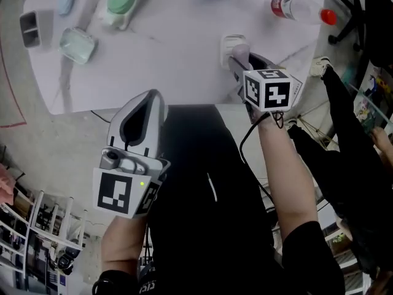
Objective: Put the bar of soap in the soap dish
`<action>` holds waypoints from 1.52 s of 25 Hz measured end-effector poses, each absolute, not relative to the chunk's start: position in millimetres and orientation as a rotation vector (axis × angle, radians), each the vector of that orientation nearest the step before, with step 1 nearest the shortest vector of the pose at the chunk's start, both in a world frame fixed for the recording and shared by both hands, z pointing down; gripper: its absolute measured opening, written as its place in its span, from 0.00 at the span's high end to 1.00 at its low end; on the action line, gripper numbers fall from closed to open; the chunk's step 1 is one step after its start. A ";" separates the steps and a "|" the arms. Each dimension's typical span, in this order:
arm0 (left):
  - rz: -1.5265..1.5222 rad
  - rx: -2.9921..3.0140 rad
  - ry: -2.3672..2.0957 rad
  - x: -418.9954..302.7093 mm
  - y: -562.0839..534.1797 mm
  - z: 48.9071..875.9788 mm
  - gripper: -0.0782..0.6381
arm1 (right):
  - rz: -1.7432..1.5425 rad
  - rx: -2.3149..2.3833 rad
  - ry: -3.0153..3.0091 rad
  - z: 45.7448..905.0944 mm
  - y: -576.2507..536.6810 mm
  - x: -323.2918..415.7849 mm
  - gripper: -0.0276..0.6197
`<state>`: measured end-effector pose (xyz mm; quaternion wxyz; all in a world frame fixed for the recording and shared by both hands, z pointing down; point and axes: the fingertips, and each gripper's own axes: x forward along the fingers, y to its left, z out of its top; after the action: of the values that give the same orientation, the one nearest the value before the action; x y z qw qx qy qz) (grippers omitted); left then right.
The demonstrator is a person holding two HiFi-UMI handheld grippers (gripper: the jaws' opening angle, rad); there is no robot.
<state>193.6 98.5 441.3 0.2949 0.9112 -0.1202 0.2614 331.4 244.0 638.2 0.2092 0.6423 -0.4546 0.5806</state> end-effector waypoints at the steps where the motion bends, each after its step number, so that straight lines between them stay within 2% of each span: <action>1: 0.716 2.425 -0.322 189.7 100.6 444.8 0.88 | 1.642 1.818 -1.239 640.2 245.0 332.9 0.63; 38: 0.717 2.383 -0.367 176.1 131.8 457.4 0.88 | 1.696 1.940 -1.144 649.3 244.3 332.7 0.62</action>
<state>176.1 131.8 457.4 0.3080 0.9013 -0.1387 0.2712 332.7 244.3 649.3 0.1602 0.6791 -0.4006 0.5938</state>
